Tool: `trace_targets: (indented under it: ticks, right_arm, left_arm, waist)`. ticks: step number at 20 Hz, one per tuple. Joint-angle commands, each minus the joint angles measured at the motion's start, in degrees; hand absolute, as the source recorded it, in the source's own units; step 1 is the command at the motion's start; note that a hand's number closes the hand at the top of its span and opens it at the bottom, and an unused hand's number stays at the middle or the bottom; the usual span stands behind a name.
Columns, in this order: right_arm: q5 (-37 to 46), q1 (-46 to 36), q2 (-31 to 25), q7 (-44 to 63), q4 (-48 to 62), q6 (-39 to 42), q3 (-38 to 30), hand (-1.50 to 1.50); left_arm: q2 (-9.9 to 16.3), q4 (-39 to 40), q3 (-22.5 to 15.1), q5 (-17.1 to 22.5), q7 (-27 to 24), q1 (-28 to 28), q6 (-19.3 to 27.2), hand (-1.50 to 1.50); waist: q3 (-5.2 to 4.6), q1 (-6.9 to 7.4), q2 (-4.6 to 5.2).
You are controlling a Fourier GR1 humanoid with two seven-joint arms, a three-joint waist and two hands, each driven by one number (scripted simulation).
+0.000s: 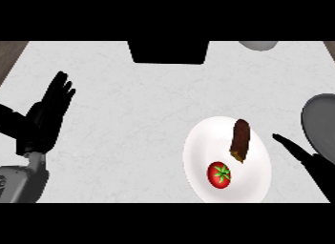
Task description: Pick the tomato from the plate and place it in the pan
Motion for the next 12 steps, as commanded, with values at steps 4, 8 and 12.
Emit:
trace_targets:
  ticks: [4, 8, 12]
  right_arm:
    - [2.7, -5.8, 5.4, 7.6, 1.5, 7.9, 5.0, -1.5]
    - [6.4, -10.8, 6.6, 20.5, -3.9, 10.5, 11.6, -1.5]
    - [9.8, -14.4, 9.9, 21.5, 1.7, 12.3, 12.1, -1.5]
  left_arm:
    - [-1.1, -4.1, 1.3, -2.3, 1.5, 2.5, 0.9, 0.0]
    - [-0.1, -0.3, 3.6, 0.3, 0.6, 1.0, -2.8, 0.0]
    - [-1.3, -1.7, 3.2, -1.4, 1.7, 1.1, -1.8, 0.0]
  waist:
    - [0.08, -1.22, -0.34]
    - [0.01, -1.05, -0.31]
    - [0.06, -1.05, -0.27]
